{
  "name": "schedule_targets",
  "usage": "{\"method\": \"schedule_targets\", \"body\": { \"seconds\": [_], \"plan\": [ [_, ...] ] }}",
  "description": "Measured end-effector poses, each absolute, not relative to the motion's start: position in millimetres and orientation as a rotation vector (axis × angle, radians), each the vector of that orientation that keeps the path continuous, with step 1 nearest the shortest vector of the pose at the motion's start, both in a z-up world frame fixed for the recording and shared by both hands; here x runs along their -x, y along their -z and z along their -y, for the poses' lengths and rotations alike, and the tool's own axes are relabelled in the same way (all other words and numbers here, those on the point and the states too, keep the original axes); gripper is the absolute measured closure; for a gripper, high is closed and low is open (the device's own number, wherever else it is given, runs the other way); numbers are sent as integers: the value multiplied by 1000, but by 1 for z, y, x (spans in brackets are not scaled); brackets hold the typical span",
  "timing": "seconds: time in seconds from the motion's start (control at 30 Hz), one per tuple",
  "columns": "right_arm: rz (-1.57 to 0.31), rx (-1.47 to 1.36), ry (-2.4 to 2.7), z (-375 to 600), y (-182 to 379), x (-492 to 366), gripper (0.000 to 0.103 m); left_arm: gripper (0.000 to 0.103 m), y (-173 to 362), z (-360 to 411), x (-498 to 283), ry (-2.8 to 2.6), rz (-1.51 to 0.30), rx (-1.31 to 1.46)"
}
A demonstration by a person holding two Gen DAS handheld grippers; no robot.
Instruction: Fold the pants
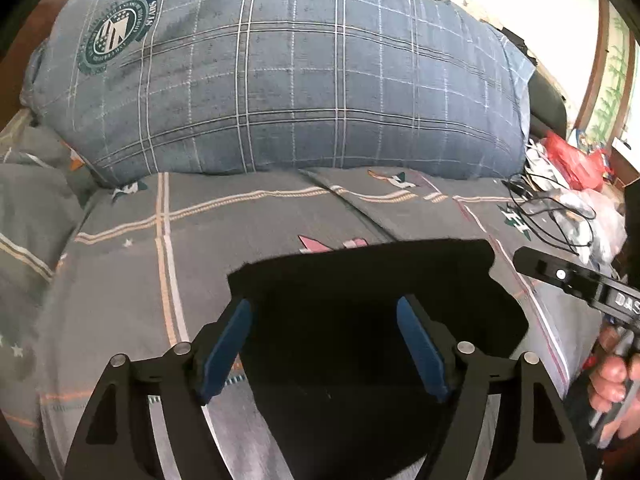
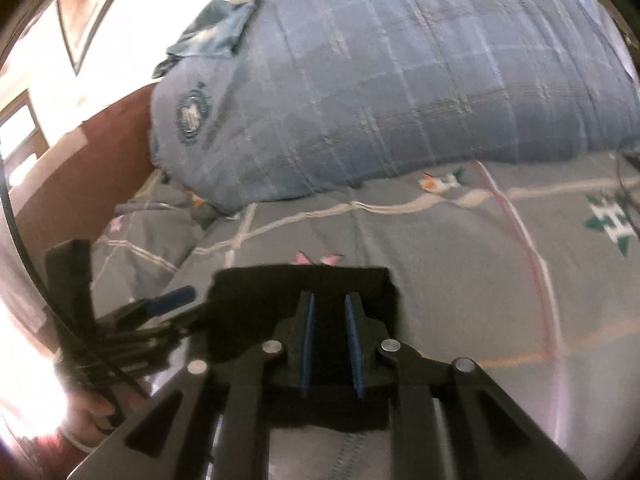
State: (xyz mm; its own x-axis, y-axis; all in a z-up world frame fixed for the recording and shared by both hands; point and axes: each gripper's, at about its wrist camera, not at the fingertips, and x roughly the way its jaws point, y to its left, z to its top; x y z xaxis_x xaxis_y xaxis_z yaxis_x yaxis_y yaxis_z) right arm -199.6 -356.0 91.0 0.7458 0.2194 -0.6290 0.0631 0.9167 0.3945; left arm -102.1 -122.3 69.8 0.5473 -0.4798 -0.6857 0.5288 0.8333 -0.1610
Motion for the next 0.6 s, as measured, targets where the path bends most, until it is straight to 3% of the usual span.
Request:
{"method": "schedule_targets", "body": {
  "seconds": [0.23, 0.6],
  "plan": [
    [-783, -397, -74, 344, -65, 165, 86, 27, -56, 133, 89, 555, -825, -81],
    [-824, -467, -88, 357, -37, 150, 89, 19, -42, 146, 72, 526, -841, -66]
  ]
}}
